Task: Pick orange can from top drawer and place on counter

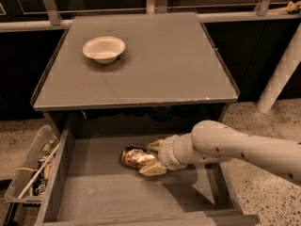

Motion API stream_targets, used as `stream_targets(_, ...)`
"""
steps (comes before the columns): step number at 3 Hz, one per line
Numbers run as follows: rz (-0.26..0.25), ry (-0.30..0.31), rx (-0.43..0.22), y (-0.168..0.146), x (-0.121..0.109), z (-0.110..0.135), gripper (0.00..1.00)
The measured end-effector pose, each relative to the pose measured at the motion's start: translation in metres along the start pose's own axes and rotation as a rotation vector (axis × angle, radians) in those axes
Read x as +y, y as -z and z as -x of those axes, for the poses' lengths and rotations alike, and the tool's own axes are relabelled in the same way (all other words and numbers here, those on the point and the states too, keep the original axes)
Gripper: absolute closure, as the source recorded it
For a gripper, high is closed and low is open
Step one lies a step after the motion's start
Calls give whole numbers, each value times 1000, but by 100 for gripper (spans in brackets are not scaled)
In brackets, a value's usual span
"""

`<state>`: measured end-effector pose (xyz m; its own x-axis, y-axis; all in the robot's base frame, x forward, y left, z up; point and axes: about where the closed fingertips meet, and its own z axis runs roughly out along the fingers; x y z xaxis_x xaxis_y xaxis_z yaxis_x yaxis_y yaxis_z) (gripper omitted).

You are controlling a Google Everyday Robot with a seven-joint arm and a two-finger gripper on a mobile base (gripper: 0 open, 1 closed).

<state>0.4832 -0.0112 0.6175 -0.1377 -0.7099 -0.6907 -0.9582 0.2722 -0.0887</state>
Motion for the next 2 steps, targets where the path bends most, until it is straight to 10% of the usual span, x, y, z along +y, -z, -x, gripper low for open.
stream_targets(2,0,0,0,0,0,0,88)
